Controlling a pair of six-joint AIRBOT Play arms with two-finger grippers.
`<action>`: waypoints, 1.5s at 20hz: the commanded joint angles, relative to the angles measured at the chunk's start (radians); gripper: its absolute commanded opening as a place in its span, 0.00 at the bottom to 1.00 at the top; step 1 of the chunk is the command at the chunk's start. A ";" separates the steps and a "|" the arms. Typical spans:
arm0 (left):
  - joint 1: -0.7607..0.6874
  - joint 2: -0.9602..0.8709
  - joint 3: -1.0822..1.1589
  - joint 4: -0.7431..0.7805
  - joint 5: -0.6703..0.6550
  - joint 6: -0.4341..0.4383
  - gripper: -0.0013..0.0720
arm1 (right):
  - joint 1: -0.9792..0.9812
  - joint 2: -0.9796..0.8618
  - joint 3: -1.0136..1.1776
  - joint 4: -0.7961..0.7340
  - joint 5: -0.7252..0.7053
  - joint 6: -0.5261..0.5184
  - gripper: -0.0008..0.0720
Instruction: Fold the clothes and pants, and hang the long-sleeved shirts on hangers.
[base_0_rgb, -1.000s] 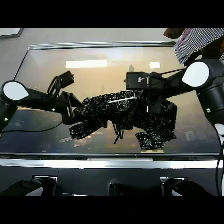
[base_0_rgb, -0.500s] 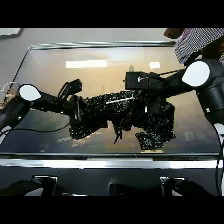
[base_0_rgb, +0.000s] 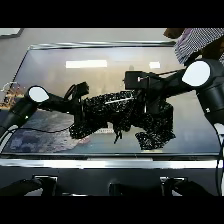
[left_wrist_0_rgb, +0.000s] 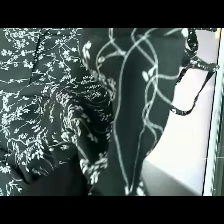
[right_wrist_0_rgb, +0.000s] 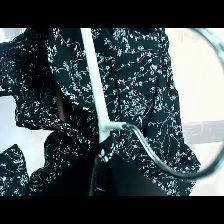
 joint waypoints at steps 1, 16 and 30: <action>-0.005 -0.003 0.000 0.015 0.009 0.000 0.06 | 0.001 0.000 0.000 0.006 0.000 0.001 0.05; -0.005 0.012 0.000 0.014 0.012 0.001 0.06 | -0.134 0.069 0.000 -0.058 0.075 0.167 0.60; -0.005 0.126 0.000 -0.174 0.089 0.050 0.05 | -0.605 0.118 -0.288 0.145 -0.041 0.012 0.65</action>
